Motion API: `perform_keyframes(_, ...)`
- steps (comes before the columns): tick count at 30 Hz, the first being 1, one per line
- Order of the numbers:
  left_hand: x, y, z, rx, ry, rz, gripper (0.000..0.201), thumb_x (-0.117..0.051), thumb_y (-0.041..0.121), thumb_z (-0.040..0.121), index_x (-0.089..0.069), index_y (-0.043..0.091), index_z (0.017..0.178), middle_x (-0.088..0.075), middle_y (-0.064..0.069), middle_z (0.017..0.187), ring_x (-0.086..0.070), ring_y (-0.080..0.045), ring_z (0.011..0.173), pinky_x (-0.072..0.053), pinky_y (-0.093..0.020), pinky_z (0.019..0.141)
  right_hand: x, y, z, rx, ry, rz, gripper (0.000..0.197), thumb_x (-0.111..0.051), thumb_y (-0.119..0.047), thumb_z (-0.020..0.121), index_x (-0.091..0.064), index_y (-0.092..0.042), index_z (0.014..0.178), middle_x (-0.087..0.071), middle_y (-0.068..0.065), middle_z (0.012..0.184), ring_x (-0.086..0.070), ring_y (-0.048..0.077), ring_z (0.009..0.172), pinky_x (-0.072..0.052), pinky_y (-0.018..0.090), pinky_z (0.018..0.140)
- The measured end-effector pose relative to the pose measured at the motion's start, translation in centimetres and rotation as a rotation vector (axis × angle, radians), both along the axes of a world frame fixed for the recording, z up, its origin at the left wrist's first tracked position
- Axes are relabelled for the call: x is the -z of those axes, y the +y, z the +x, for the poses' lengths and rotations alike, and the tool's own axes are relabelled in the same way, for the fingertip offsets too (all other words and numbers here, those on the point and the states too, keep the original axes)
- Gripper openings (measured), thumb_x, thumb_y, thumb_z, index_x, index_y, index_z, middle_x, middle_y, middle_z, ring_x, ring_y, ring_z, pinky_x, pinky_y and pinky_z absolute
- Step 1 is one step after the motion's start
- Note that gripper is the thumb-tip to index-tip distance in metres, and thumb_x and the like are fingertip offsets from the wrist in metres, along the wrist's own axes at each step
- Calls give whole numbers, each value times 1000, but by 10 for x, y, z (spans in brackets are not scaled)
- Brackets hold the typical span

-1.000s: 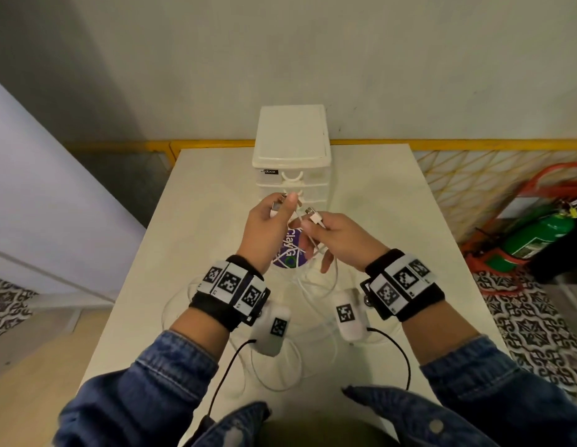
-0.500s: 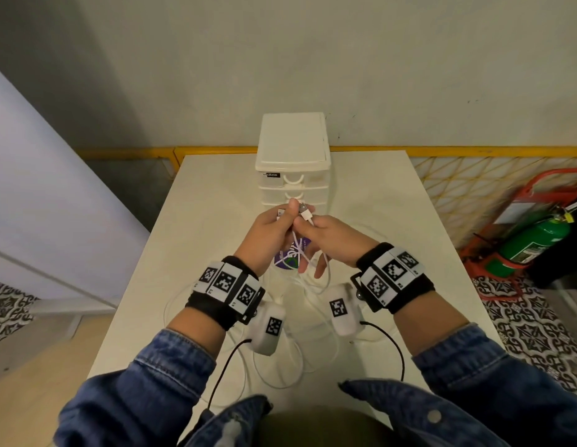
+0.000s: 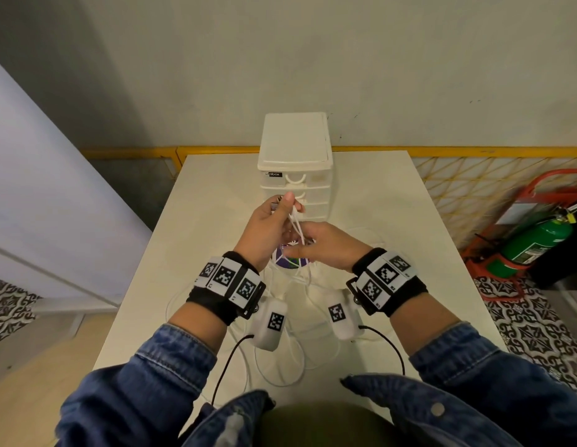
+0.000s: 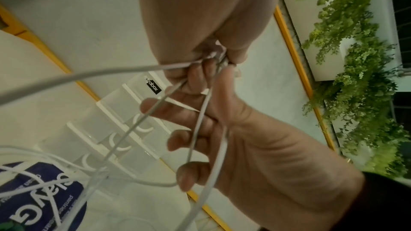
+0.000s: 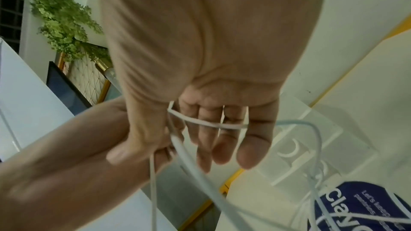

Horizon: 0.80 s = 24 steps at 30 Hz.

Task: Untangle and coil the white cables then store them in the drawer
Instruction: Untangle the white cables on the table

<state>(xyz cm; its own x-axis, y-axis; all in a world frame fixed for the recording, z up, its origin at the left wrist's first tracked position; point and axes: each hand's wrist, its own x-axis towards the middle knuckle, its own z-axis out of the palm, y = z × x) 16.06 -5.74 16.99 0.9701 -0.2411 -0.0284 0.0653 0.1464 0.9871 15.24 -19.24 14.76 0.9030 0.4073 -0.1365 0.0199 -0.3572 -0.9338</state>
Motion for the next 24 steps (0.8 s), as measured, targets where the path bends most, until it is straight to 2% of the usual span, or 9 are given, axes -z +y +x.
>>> perform_keyframes(4, 1, -4, -2, 9, -56, 63, 33, -38, 28, 100, -56, 0, 101, -67, -5, 104, -60, -4, 53, -47, -17, 50, 8, 7, 2, 17, -21, -34, 40, -74, -18, 76, -51, -15, 109, -64, 3, 98, -62, 8, 74, -49, 23, 53)
perform_keyframes(6, 2, -3, -1, 16, -64, 94, 31, -40, 30, 99, -55, 3, 99, -68, -3, 112, -65, -5, 64, -51, -20, 53, 12, 9, 1, 5, -5, -34, 38, -73, -19, 78, -50, -22, 108, -62, -6, 94, -62, 1, 73, -50, 22, 55)
perform_keyframes(8, 0, -1, 0, 21, -58, 82, 29, -40, 29, 100, -53, 4, 97, -67, -5, 113, -64, -5, 62, -51, -21, 52, 15, 11, 1, -11, -15, -62, 40, -73, -19, 78, -53, -19, 113, -60, -10, 95, -60, -11, 71, -47, 11, 55)
perform_keyframes(12, -2, -2, 2, -37, -22, -47, 27, -41, 29, 100, -54, 9, 86, -71, -7, 86, -66, -13, 70, -52, -25, 65, 15, 21, 2, 76, -214, -57, 55, -79, -16, 70, -49, -12, 116, -61, -8, 91, -60, -7, 73, -43, 6, 56)
perform_keyframes(14, -3, -3, 3, -15, 42, -193, 28, -43, 32, 99, -54, 11, 82, -61, -2, 65, -59, -15, 55, -49, -30, 56, 15, 24, 2, 103, -227, -25, 66, -77, -16, 72, -40, -20, 127, -60, -11, 92, -61, -4, 75, -42, 4, 51)
perform_keyframes(17, -8, 1, 4, 7, 63, -271, 30, -38, 35, 100, -50, 14, 81, -37, 6, 54, -29, -6, 41, -24, -20, 42, 15, 27, -5, 67, -34, -48, 8, -63, -22, 84, -59, -21, 92, -60, -7, 80, -59, 4, 72, -48, 14, 49)
perform_keyframes(18, -9, 3, 5, -7, 65, -275, 31, -36, 36, 100, -50, 15, 81, -33, 7, 53, -23, -5, 41, -18, -20, 41, 16, 28, -7, 68, 22, -33, 2, -58, -22, 87, -58, -22, 85, -59, -6, 80, -59, 8, 74, -50, 20, 49)
perform_keyframes(21, -16, 11, 9, -63, 74, -325, 39, -32, 46, 98, -46, 18, 74, -26, 9, 50, -16, -5, 40, -12, -22, 41, 20, 26, -13, 95, 19, -31, 12, -46, -17, 89, -56, -20, 83, -60, -8, 83, -61, 13, 73, -53, 33, 52)
perform_keyframes(24, -24, 21, 13, -170, 90, -369, 47, -34, 53, 94, -32, 21, 60, -21, 8, 46, -13, -8, 39, -10, -24, 41, 23, 11, -16, 54, 46, -152, 8, -53, -17, 87, -59, -20, 91, -60, -5, 87, -60, 13, 76, -56, 39, 57)
